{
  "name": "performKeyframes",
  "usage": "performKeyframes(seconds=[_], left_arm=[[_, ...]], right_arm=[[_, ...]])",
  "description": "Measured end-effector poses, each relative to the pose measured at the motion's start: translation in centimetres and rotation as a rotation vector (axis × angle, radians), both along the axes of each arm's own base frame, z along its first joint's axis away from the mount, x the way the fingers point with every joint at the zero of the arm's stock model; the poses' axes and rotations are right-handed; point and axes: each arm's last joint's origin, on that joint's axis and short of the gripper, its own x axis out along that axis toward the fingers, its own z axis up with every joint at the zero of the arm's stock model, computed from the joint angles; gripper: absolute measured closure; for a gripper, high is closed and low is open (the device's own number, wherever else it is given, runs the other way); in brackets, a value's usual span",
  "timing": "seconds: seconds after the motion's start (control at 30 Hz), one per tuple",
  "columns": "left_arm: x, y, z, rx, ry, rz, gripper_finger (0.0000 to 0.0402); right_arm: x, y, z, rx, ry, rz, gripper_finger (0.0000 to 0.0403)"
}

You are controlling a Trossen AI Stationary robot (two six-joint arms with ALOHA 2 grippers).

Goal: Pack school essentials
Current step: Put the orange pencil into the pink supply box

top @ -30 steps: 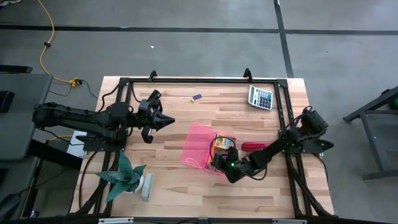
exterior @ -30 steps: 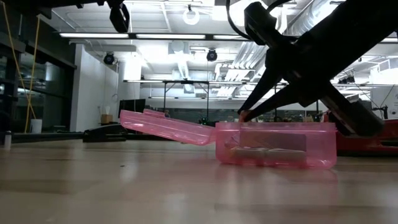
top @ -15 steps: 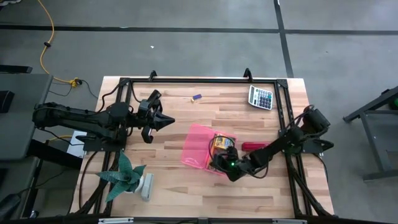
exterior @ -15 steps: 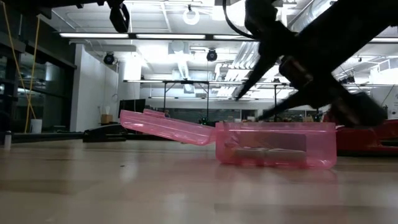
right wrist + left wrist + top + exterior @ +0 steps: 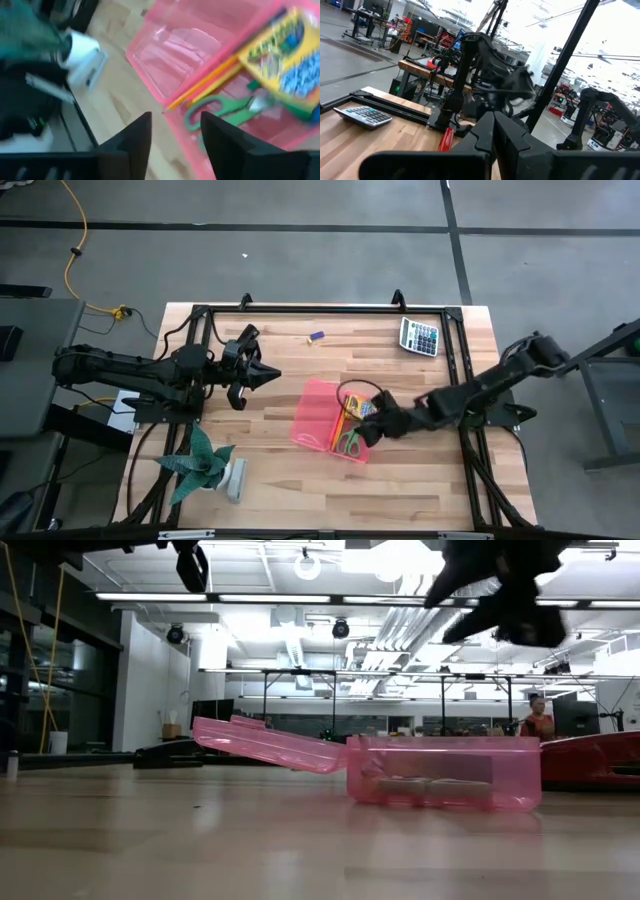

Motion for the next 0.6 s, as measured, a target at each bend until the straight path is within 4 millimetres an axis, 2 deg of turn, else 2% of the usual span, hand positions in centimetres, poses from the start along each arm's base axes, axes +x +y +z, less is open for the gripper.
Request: performKeyframes(seconds=[0.1, 0.23, 0.43, 0.6], left_arm=[[0.0, 0.1, 0.0, -0.001, 0.0, 0.007, 0.0402], [0.0, 0.1, 0.0, -0.025, -0.003, 0.019, 0.0401], [0.0, 0.2, 0.0, -0.074, -0.009, 0.026, 0.0402], [0.0, 0.2, 0.1, -0.103, -0.016, 0.034, 0.0402]], right_arm=[[0.6, -1.8, 0.1, -0.085, 0.017, 0.129, 0.0281], [2.1, -3.4, -0.9, -0.226, 0.02, 0.289, 0.0383], [5.0, -3.4, -4.0, -0.32, -0.035, 0.523, 0.0397], [6.1, -3.8, -6.0, -0.372, -0.027, 0.619, 0.0401]])
